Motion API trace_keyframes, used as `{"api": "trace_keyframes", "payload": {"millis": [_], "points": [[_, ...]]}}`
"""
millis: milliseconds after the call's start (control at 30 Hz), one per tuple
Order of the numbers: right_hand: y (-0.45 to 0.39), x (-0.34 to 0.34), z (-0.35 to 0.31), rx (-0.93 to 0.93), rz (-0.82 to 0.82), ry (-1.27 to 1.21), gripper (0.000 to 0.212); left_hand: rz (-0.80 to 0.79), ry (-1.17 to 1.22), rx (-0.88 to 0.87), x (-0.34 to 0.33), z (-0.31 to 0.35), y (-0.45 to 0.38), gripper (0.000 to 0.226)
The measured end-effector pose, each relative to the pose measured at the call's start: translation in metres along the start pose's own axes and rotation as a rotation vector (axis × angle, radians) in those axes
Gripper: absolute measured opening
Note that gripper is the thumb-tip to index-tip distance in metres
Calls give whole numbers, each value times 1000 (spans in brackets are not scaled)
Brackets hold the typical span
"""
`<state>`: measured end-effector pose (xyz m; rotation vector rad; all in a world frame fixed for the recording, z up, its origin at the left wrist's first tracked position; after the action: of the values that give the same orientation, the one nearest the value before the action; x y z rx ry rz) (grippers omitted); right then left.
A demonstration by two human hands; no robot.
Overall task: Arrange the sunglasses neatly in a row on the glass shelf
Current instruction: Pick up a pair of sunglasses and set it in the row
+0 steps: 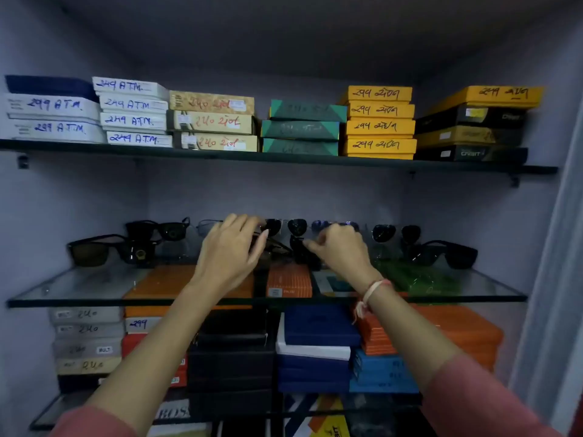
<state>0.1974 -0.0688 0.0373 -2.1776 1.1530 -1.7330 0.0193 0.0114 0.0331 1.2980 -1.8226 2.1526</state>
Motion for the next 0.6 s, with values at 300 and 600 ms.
{"api": "trace_keyframes", "payload": {"millis": [300, 600], "points": [[-23, -31, 1, -53, -147, 87, 29, -270, 48, 43, -46, 1, -24, 31], [-15, 20, 33, 48, 33, -46, 27, -233, 204, 81, -57, 17, -46, 39]]}}
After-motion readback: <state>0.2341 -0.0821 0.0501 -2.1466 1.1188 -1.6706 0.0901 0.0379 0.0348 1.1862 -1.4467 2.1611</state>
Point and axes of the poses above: each hand's wrist, its own y-axis away from the middle knuckle, its own x-axis out of the back of the hand, z = x × y, the point moved 4 cm from there along -y, towards the middle knuckle, and after that the axes turned 3 degrees about -z, right-handed, at the moved point
